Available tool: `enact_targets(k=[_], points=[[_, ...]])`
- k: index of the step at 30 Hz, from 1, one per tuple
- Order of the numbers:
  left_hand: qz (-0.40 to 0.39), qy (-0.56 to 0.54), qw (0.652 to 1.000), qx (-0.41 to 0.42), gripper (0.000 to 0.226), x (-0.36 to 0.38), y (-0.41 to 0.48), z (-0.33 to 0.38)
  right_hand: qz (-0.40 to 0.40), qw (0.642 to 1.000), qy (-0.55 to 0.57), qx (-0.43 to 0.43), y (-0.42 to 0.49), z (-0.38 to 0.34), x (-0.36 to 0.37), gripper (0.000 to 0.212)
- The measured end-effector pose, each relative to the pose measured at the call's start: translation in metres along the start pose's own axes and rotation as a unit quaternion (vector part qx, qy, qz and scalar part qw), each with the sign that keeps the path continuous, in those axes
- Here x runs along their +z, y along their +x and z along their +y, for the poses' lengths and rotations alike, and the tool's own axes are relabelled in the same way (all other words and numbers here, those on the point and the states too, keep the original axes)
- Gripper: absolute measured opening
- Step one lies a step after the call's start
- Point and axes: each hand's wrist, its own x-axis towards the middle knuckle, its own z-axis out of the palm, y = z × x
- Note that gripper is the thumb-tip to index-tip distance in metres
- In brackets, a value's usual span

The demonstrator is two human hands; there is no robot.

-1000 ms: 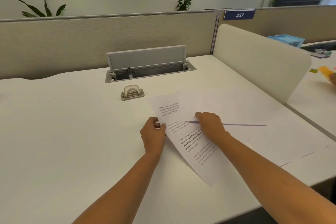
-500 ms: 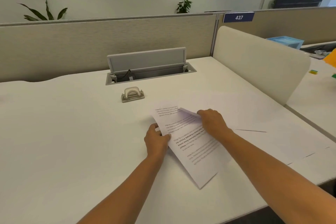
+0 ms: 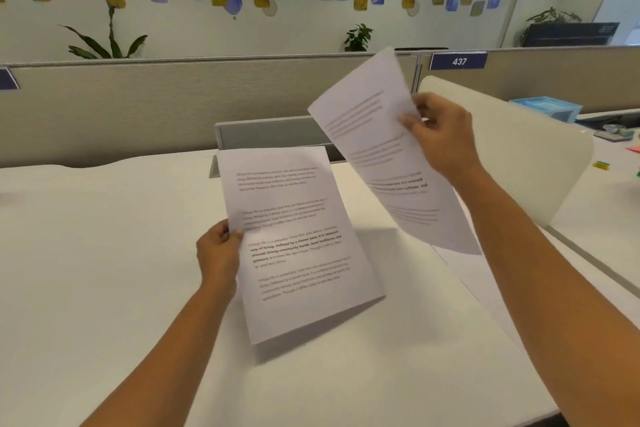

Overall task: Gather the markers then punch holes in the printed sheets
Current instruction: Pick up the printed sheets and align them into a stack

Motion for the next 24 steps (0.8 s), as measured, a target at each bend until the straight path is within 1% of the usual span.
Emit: enact_targets(k=[1,3,5,7,9,12,16,24], points=[[0.002,-0.006,1.000,0.001,0.026,-0.006,0.002,0.002,0.025,0.997,0.059,0.032,0.003,0.000,-0.004,0.023],[0.001,-0.015,1.000,0.003,0.027,-0.018,0.005,0.005,0.072,0.980,0.153,0.106,0.006,0.011,-0.008,0.019],[0.002,-0.014,1.000,0.005,0.027,-0.028,0.006,0.005,0.094,0.958,0.203,0.180,0.004,0.033,-0.005,0.016],[0.012,-0.006,1.000,0.000,0.026,-0.035,0.006,0.004,0.093,0.946,0.177,0.256,-0.005,0.063,0.002,0.022],[0.027,-0.008,1.000,-0.011,0.025,-0.038,0.005,0.003,0.073,0.938,0.104,0.324,-0.019,0.093,0.011,0.029],[0.032,-0.012,0.999,-0.020,0.026,-0.040,0.003,0.000,0.045,0.917,0.053,0.394,-0.043,0.116,0.022,0.043],[0.039,-0.006,0.999,-0.025,0.027,-0.047,0.002,-0.005,0.052,0.911,0.025,0.408,-0.059,0.123,0.023,0.048],[0.046,0.018,0.998,-0.027,0.028,-0.054,0.004,-0.010,0.093,0.933,0.020,0.347,-0.062,0.122,0.023,0.040]])
